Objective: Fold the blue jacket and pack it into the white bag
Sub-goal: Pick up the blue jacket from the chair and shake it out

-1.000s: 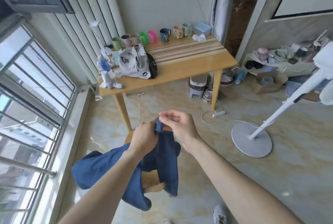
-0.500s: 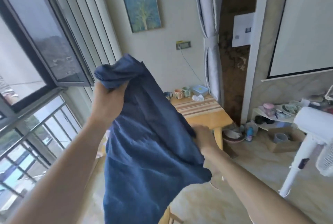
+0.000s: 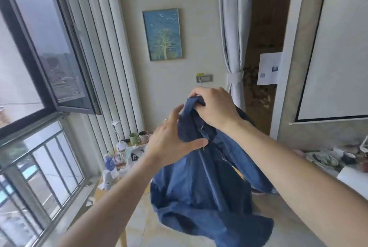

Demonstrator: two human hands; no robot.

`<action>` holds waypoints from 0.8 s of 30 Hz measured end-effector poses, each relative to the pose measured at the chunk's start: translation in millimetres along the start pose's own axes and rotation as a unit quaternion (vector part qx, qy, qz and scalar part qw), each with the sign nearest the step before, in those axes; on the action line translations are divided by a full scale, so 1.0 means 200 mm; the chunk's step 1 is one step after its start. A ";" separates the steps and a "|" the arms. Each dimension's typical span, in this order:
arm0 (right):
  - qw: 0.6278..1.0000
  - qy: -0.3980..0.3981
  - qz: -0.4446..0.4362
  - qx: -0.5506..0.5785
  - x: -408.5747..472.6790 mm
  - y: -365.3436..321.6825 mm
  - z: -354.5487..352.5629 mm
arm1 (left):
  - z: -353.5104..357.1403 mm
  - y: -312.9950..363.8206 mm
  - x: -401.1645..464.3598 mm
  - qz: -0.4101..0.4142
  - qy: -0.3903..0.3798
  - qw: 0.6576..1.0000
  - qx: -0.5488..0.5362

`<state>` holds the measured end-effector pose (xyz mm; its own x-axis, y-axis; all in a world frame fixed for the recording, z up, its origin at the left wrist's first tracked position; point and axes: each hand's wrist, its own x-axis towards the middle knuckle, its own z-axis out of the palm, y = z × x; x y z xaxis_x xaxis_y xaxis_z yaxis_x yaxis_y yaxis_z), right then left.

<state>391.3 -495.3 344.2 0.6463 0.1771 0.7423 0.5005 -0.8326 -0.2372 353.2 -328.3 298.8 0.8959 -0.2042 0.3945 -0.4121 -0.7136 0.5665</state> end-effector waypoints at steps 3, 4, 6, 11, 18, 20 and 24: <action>0.986 -0.013 -0.102 -0.131 0.09 0.06 0.04 | 0.16 -0.06 0.23 0.012 0.022 0.999 -0.035; 0.979 -0.020 -0.117 -0.166 0.11 0.10 0.03 | 0.19 -0.10 0.30 0.020 0.040 0.997 -0.060; 0.968 -0.057 -0.101 -0.222 0.11 0.22 0.01 | 0.22 -0.14 0.42 0.037 0.065 0.989 -0.126; 0.927 -0.236 0.082 -0.278 -0.05 0.58 0.09 | 0.23 -0.17 0.67 0.090 0.043 0.967 -0.234; 0.880 -0.186 0.429 0.089 -0.11 1.18 0.36 | 0.30 -0.32 0.97 0.116 0.024 0.973 -0.199; 0.871 -0.096 0.461 0.137 -0.04 1.31 0.39 | 0.33 -0.41 1.05 0.131 0.005 0.986 -0.107; 0.800 0.112 0.521 0.276 0.27 1.51 0.33 | 0.44 -0.58 1.20 0.102 -0.099 0.984 0.104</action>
<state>615.4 -702.8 271.7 0.7896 -0.6124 0.0394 -0.0253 -0.0966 -0.9950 631.4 -352.8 264.9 0.8217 -0.4687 0.3243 -0.5618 -0.7618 0.3225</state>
